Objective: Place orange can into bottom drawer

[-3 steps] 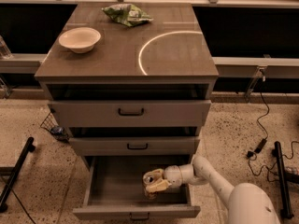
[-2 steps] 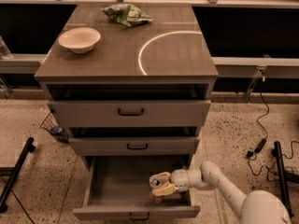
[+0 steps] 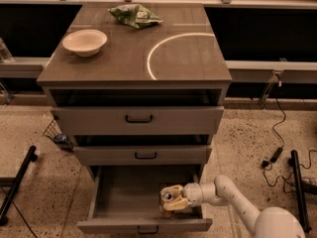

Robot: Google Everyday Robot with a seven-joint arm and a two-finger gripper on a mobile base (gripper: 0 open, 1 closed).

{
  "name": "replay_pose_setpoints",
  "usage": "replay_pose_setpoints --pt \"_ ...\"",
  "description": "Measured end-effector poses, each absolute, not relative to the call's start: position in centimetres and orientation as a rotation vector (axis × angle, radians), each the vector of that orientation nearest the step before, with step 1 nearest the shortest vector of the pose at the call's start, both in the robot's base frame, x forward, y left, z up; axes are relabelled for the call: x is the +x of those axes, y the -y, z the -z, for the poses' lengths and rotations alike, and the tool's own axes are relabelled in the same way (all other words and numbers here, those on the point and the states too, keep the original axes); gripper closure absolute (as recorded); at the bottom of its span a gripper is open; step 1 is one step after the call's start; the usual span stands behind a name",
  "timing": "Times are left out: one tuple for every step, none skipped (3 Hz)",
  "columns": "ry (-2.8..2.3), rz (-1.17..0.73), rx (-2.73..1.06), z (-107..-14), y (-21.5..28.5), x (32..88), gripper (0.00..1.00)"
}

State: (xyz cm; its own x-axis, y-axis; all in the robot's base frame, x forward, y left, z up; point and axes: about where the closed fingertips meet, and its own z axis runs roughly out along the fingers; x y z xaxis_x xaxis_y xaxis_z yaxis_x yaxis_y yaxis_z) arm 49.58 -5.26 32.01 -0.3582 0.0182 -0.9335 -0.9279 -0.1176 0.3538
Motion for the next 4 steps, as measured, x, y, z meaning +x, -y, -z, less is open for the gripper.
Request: replay_pose_setpoints --pt "-1.378 -1.558 -1.071 -31.5 5.0 50.0 1.00" --pt "-1.324 -1.542 -1.089 -30.3 4.0 50.9 1.00" --pt "-1.298 -1.464 -1.109 -28.0 3.9 52.0 0.84" --pt "-1.274 -1.393 -1.120 -26.3 3.6 52.9 0.61"
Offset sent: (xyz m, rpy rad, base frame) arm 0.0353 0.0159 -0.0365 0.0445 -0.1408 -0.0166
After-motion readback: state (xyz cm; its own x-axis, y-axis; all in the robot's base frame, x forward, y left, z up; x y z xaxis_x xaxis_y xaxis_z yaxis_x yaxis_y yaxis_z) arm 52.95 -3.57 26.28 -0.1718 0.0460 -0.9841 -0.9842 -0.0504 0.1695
